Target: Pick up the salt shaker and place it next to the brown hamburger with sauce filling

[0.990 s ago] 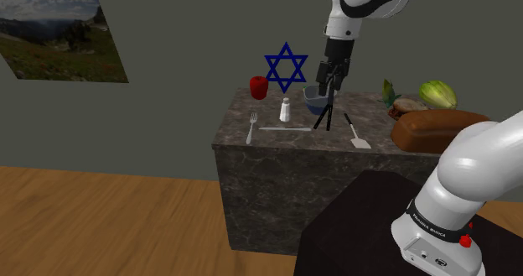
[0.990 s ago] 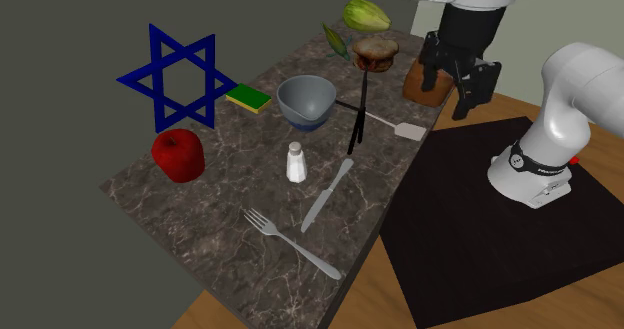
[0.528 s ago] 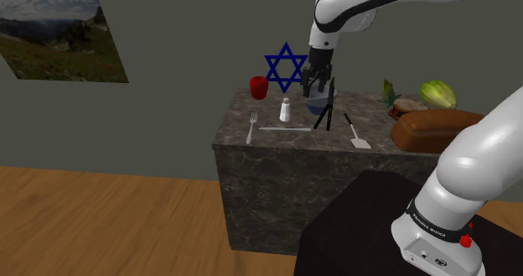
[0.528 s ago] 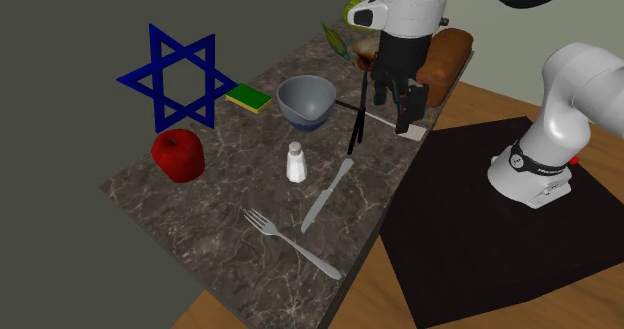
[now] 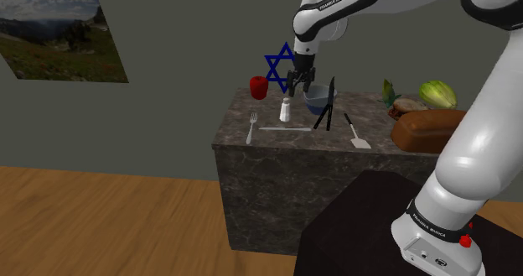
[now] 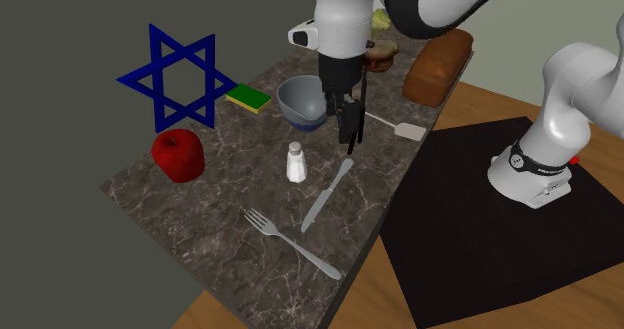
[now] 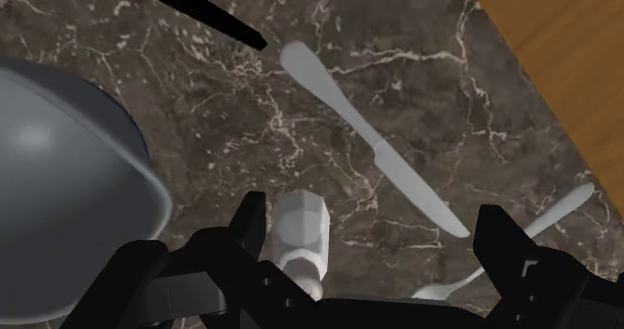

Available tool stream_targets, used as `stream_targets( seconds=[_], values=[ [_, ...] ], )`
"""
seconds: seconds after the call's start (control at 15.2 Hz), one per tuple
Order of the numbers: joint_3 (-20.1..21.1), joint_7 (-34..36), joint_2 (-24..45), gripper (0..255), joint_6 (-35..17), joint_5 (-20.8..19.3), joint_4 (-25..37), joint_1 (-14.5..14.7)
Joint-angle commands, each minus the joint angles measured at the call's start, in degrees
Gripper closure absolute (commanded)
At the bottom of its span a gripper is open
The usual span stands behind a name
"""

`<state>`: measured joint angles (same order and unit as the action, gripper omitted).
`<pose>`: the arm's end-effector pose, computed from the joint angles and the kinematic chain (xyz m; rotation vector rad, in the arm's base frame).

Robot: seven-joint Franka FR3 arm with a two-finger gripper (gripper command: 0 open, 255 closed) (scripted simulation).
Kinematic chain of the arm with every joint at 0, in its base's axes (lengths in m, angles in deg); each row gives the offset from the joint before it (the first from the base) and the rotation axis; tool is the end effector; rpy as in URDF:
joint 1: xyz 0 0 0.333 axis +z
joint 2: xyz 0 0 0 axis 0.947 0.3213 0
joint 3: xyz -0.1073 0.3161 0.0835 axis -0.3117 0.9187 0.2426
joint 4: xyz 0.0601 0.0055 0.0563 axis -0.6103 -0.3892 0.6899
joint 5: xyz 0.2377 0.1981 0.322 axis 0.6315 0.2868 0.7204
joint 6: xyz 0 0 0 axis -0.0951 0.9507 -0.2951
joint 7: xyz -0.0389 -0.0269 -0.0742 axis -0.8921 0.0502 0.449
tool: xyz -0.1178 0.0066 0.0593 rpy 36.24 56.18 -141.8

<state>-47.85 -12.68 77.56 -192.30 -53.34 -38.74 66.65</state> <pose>0.6041 -0.0674 0.4203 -3.0526 -0.0208 0.0069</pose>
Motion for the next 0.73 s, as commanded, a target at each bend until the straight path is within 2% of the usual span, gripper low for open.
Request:
stream_targets(
  seconds=[0.0, 0.33, 0.66],
  values=[
    [-0.34, -0.61, 4.58, 0, -0.83, 0.28, 3.86, -0.37],
    [-0.81, -1.58, 15.48, 0, -0.81, 1.04, 15.03, -1.34],
    [-0.64, -1.74, 16.8, 0, -4.2, 1.28, 12.96, -1.22]
  ],
)
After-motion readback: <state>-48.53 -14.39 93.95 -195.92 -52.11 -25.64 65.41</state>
